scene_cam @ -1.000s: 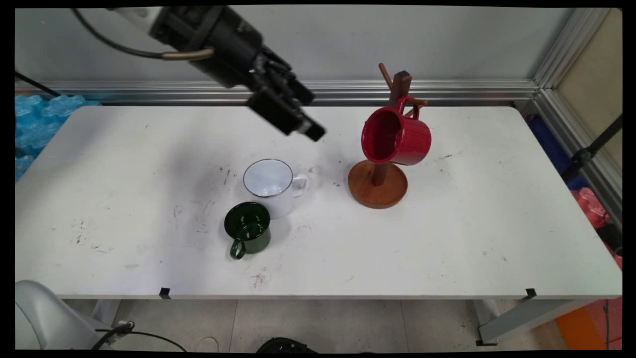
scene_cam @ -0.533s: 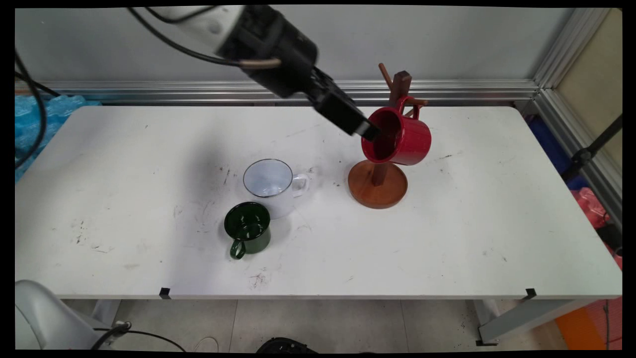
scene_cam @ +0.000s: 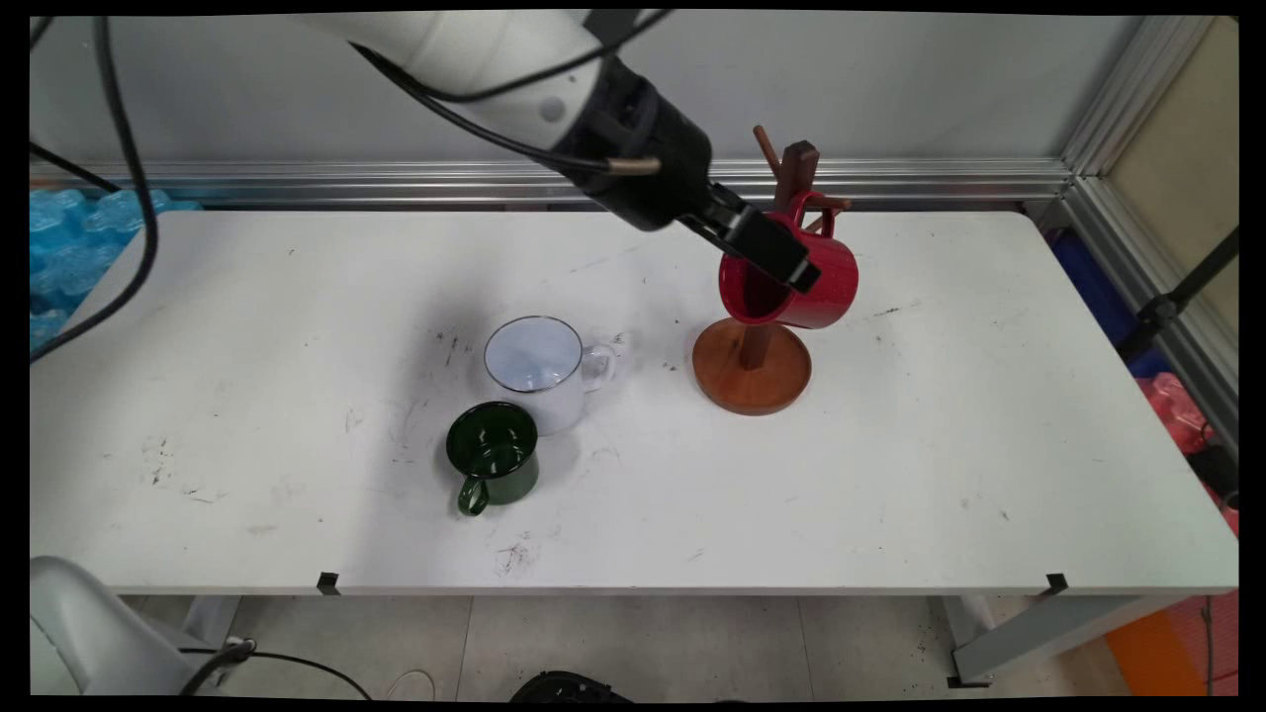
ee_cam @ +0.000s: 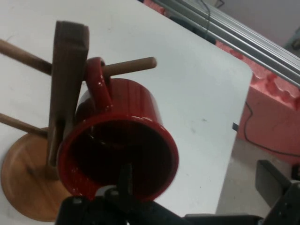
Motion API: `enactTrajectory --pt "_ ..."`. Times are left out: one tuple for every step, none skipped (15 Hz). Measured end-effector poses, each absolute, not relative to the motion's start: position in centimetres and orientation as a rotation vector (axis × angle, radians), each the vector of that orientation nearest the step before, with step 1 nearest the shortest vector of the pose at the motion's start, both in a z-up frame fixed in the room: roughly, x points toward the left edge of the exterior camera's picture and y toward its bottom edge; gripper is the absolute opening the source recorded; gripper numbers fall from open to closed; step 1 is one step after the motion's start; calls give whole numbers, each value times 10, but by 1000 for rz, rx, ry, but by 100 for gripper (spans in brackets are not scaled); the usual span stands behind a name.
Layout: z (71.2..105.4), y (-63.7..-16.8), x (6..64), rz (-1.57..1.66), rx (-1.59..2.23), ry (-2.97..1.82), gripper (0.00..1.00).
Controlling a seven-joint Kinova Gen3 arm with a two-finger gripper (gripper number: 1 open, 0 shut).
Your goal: Pick up the red mug from the rack
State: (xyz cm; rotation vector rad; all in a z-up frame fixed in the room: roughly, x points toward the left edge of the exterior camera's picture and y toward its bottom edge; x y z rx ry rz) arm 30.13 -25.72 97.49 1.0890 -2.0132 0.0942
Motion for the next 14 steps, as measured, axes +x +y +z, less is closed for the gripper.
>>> enactTrajectory --pt "971 -259 297 96 1111 -2003 100" --pt "966 -260 292 96 1138 -1990 100" --pt "963 -261 288 97 1155 -1982 100" --pt "959 -262 284 98 1175 -1973 100" --pt "956 -262 280 98 1190 -1967 100" --pt "953 -262 276 96 1205 -1959 100" --pt "951 -263 272 96 1215 -1953 100" --pt "949 -263 269 96 1225 -1945 100" --pt "947 -263 266 97 1229 -1941 100" --pt "945 -264 263 97 1235 -1934 100" --pt "943 -264 260 98 1241 -1928 100" --pt "941 -264 256 98 1247 -1923 100" --pt "940 -265 254 99 1252 -1918 100" --pt "938 -265 251 100 1256 -1915 100"
